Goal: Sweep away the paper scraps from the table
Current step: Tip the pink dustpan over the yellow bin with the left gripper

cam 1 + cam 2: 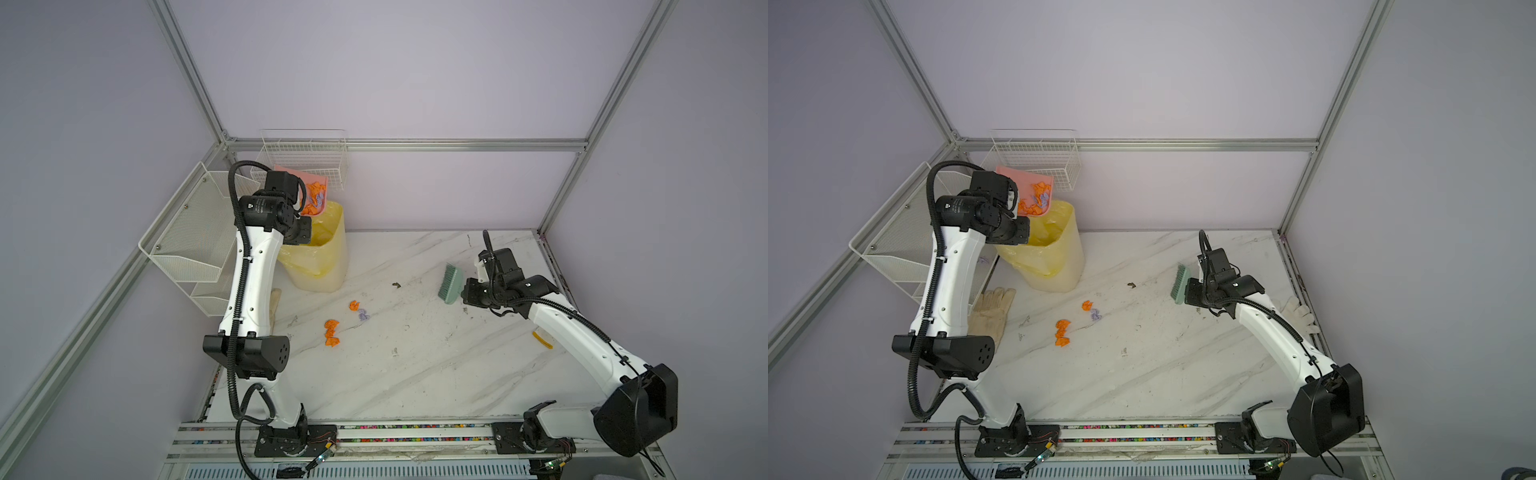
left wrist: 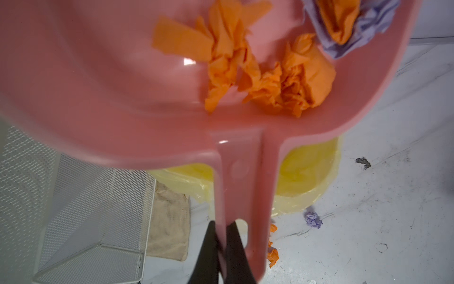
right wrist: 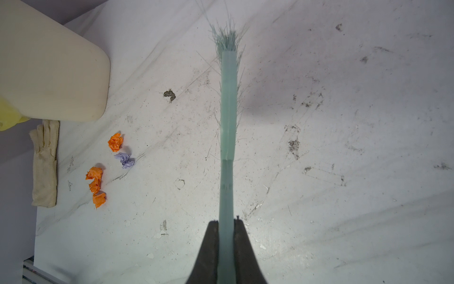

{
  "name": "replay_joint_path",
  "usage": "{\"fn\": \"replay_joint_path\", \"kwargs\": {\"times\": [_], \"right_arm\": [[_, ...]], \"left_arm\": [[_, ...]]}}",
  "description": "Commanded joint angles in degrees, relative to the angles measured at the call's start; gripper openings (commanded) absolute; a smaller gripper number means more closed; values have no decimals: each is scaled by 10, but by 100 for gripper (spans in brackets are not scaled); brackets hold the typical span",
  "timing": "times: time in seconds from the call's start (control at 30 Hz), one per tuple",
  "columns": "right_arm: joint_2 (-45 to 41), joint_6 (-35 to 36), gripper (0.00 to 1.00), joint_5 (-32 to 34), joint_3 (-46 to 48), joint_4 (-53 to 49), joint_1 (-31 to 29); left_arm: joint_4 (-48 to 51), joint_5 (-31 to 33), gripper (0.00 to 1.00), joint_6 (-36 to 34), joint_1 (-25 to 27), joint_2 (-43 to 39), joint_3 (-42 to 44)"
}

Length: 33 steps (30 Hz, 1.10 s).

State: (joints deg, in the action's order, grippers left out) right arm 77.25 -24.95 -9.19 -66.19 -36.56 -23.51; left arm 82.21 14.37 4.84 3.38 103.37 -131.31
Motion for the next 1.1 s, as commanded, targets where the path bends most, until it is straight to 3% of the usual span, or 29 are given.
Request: {"fn": "replay_joint_path", "kwargs": {"times": [0.0,0.3,0.53,0.77,1.07], "right_arm": [[11,5,0,-6,-14,18,2],[9,10,0,-7,-11,17,2],[9,10,0,-9,-15,18,2],[2,12,0,-10,-10,18,2],[-11,4,0,-11,-30,7,3]], "left_arm": [[-21,62,0,-4,-1,-27,32],[-39,228,0,-17,1,-43,80],[-98,401,0,-70,40,-58,167],[-120,506,0,-98,69,-44,187],[-257,636,0,-229,90,-43,280]]}}
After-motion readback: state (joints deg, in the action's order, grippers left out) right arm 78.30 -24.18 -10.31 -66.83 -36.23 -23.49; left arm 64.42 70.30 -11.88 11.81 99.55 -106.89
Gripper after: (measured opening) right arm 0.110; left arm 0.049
